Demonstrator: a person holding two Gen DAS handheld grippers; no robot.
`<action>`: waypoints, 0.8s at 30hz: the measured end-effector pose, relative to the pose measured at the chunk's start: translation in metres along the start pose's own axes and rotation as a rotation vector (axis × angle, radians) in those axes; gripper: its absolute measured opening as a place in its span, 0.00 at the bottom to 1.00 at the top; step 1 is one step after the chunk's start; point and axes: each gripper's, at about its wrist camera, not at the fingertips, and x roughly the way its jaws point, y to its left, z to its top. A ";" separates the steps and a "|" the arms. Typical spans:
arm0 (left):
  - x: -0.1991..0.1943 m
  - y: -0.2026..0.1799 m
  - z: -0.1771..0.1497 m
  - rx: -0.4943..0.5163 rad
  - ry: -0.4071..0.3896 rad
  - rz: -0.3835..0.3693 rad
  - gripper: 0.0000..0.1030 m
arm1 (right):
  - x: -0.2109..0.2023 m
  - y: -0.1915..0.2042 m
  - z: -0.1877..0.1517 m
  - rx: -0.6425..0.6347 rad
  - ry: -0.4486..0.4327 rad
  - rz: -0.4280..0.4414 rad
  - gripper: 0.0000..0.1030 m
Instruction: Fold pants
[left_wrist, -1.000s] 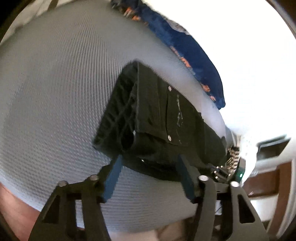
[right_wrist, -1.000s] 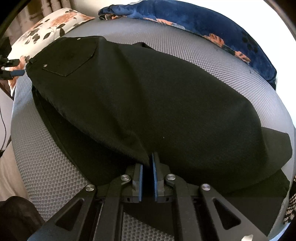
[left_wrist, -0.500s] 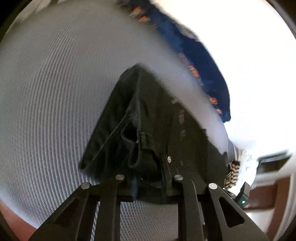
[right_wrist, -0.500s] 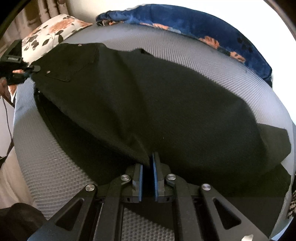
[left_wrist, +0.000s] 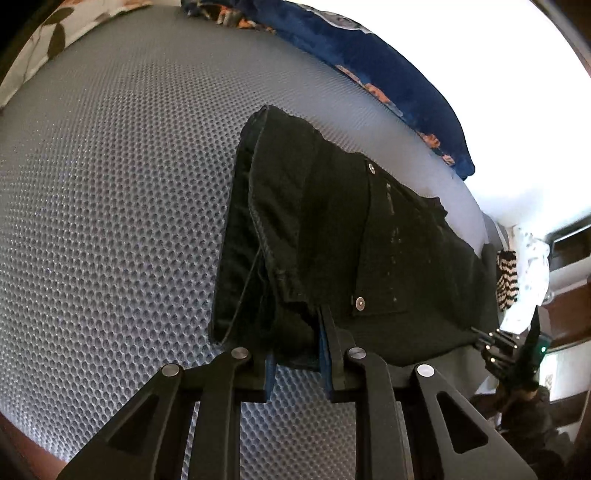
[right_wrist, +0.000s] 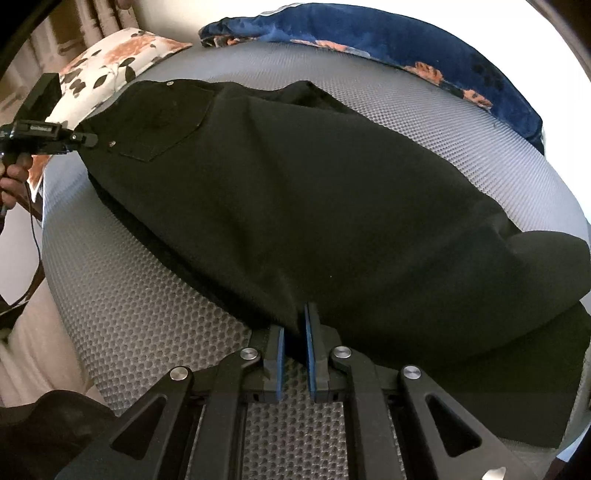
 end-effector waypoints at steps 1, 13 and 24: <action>-0.001 0.001 -0.002 0.016 -0.005 0.015 0.21 | 0.000 0.000 0.001 0.002 0.003 0.001 0.09; -0.026 -0.050 -0.028 0.233 -0.145 0.308 0.46 | 0.002 0.000 0.000 0.045 -0.017 -0.010 0.13; -0.034 -0.138 -0.075 0.617 -0.321 0.376 0.47 | -0.048 -0.012 -0.027 0.135 -0.121 0.007 0.27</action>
